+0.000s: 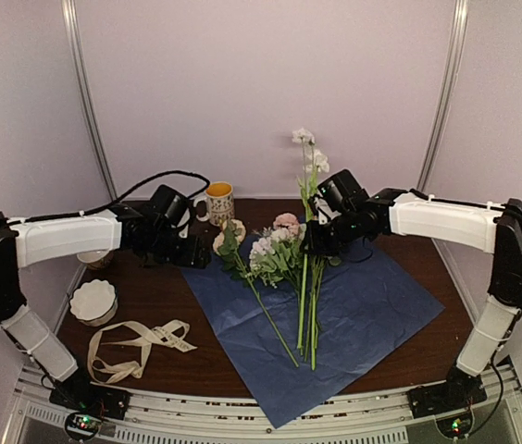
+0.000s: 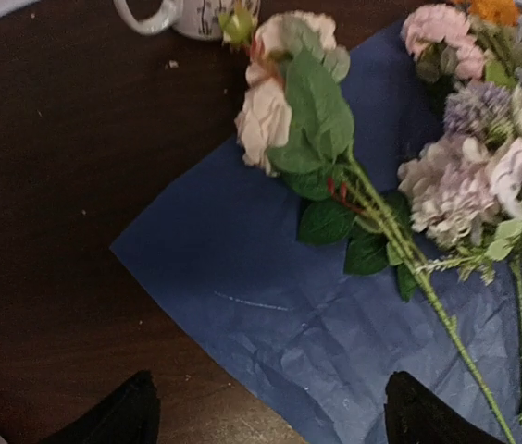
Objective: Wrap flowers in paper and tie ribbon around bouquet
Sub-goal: Place the fake flower on the flattened wrapping paper.
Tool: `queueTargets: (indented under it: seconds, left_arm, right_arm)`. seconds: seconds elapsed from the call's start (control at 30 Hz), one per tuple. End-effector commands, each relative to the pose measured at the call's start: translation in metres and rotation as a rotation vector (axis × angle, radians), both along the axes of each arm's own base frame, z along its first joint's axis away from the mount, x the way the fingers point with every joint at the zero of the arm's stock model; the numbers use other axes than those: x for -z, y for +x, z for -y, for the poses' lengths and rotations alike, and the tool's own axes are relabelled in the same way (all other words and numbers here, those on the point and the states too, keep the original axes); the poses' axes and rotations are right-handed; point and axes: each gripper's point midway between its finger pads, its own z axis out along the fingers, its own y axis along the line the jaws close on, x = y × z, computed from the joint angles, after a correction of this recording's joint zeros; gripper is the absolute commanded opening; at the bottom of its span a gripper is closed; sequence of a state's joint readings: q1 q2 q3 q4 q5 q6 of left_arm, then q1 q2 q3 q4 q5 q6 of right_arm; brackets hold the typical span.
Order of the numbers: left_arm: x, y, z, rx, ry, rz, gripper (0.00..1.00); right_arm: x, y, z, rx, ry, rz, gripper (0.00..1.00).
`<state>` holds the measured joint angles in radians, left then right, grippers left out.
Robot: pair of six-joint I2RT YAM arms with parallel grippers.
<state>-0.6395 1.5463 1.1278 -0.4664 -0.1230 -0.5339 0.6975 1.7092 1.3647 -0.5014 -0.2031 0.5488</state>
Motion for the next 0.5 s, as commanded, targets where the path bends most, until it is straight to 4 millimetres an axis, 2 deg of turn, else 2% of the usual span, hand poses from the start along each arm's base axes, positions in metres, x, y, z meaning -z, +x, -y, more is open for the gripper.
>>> queueTargets:
  seconds: [0.0, 0.1, 0.23, 0.3, 0.37, 0.47]
  left_arm:
    - [0.035, -0.004, -0.001, 0.001, 0.055, -0.097, 0.87]
    - [0.053, 0.003, -0.005, 0.000, 0.087, -0.136, 0.87]
    - [0.068, 0.019, -0.026, -0.040, 0.106, -0.175, 0.88]
    - [0.077, 0.026, -0.036, -0.059, 0.103, -0.200, 0.88]
    - [0.086, 0.034, -0.046, -0.082, 0.102, -0.221, 0.89]
    - [0.101, 0.043, -0.051, -0.095, 0.086, -0.261, 0.90]
  right_arm:
    - [0.028, 0.013, 0.028, 0.101, -0.117, -0.069, 0.33]
    - [0.021, 0.014, 0.036, 0.130, -0.127, -0.045, 0.43]
    - [-0.002, 0.004, 0.043, 0.122, -0.094, 0.003, 0.45]
    - [-0.011, -0.004, 0.053, 0.131, -0.094, 0.031, 0.46]
    - [-0.012, -0.010, 0.069, 0.160, -0.121, 0.054, 0.48]
    - [0.003, -0.023, 0.099, 0.209, -0.205, 0.037, 0.52]
